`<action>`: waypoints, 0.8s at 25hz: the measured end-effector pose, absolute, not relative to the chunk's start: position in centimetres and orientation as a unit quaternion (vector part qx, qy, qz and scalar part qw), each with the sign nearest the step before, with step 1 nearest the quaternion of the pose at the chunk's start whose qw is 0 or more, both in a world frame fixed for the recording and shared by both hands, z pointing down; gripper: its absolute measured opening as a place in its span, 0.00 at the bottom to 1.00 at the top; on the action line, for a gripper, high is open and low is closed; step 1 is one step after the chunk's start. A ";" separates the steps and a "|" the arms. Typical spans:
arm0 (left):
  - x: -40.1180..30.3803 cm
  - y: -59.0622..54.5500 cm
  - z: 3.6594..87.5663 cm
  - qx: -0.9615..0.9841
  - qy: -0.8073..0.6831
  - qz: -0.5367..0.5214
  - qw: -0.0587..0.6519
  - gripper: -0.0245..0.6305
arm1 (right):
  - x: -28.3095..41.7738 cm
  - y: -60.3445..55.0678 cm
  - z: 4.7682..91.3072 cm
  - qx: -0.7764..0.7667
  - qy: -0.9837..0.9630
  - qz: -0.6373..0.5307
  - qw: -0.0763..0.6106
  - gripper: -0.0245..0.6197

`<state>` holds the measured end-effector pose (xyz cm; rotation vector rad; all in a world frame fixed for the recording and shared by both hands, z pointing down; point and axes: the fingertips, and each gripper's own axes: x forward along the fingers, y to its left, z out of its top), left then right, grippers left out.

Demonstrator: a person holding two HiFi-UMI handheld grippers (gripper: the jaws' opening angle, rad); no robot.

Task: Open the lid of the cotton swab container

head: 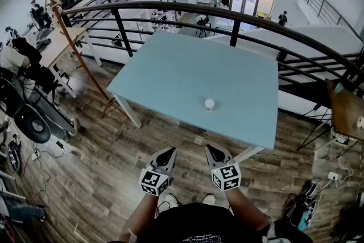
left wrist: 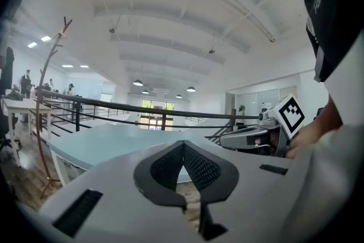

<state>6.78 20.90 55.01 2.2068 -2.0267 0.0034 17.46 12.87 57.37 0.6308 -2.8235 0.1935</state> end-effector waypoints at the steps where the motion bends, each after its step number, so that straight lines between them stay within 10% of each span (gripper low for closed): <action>1: 6.5 20.8 54.9 0.730 -0.679 0.003 0.071 0.06 | 17.4 12.8 57.1 0.217 -0.967 0.063 0.120 0.06; 20: 2.5 25.2 53.6 0.725 -0.685 -0.016 0.068 0.06 | 12.6 16.5 54.6 0.220 -0.970 0.046 0.089 0.07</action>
